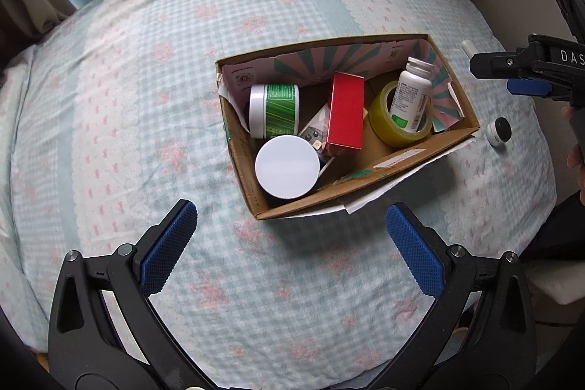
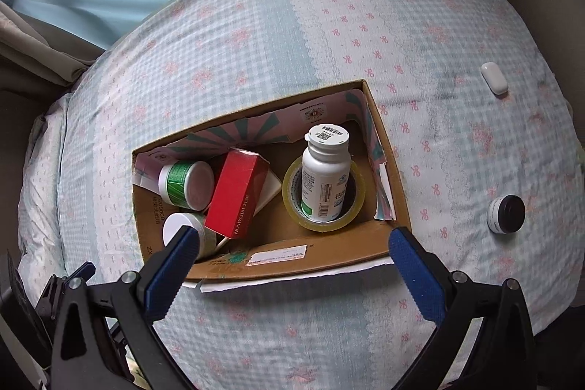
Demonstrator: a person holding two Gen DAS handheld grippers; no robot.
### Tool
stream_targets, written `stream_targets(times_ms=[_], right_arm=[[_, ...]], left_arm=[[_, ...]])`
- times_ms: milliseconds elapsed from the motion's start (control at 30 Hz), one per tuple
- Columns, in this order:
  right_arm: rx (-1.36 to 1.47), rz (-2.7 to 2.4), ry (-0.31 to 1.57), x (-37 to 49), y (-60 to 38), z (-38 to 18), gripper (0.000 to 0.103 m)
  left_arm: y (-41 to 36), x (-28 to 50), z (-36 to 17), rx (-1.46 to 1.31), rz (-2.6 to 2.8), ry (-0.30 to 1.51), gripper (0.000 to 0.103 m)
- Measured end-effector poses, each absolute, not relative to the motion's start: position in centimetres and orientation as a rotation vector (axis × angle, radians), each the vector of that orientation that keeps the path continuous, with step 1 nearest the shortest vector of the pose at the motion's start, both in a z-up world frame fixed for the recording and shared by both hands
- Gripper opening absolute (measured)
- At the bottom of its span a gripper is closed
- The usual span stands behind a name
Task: Organize rigid objects
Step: 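Release the white jar with the left tool while the right tool drops the pill bottle into the box, then move both tools away from the box toward the black puck and earbud case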
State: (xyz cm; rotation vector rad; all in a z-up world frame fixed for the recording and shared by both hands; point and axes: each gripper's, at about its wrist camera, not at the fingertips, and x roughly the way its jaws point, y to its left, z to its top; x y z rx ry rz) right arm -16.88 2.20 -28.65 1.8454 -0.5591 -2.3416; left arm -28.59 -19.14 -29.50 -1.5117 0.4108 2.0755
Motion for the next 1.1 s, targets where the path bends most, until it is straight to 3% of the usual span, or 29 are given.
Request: stream_targets(times_ms=[733, 1100], right_arm=[[1.551, -2.572, -0.277, -10.4, 17.0, -16.4, 0.103], [1.354, -2.521, 0.064, -11.8, 27.6, -16.6, 0.103]], left_arm=[[-7.7, -20.8, -19.6, -1.286, 2.215, 0.32, 0.103], [4.2, -15.4, -18.4, -1.241, 2.284, 0.256, 0.103]])
